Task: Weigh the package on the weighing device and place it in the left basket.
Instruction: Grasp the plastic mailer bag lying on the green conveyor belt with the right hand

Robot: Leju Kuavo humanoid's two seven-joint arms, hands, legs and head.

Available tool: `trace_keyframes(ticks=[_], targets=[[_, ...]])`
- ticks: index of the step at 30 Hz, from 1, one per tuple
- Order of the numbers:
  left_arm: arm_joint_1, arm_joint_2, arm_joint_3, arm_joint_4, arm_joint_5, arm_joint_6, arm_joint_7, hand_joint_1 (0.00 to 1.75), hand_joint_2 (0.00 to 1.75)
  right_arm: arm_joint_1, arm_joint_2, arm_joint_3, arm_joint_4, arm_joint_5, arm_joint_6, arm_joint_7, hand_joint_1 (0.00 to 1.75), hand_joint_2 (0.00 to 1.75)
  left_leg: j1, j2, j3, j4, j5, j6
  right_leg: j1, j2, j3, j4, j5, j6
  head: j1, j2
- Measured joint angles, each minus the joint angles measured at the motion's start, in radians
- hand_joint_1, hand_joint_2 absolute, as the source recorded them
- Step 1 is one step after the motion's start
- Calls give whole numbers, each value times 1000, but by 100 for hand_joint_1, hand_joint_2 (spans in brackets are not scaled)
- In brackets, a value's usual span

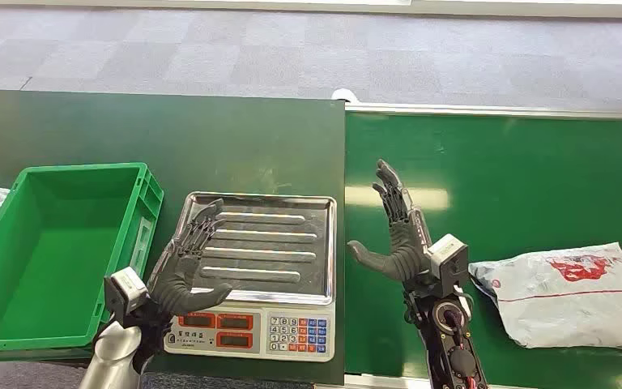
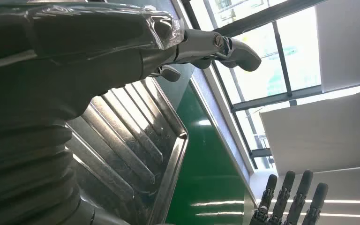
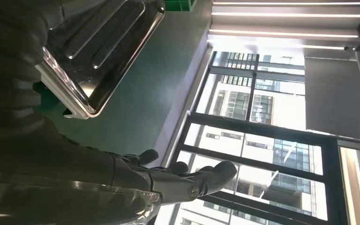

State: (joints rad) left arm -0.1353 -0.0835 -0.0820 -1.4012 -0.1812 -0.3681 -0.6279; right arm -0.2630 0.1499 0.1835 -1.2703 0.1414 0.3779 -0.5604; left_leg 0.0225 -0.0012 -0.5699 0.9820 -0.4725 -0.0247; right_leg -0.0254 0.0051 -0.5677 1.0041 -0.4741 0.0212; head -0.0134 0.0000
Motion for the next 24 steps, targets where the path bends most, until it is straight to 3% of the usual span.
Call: trace_keyframes(ticks=[24], targets=[[0,0,0,0,0,0,0,0,175,0,0,0,2,0,-1,0,0,175,0,0,0,0,0,0,0,0,0,0,0,0,0,0]])
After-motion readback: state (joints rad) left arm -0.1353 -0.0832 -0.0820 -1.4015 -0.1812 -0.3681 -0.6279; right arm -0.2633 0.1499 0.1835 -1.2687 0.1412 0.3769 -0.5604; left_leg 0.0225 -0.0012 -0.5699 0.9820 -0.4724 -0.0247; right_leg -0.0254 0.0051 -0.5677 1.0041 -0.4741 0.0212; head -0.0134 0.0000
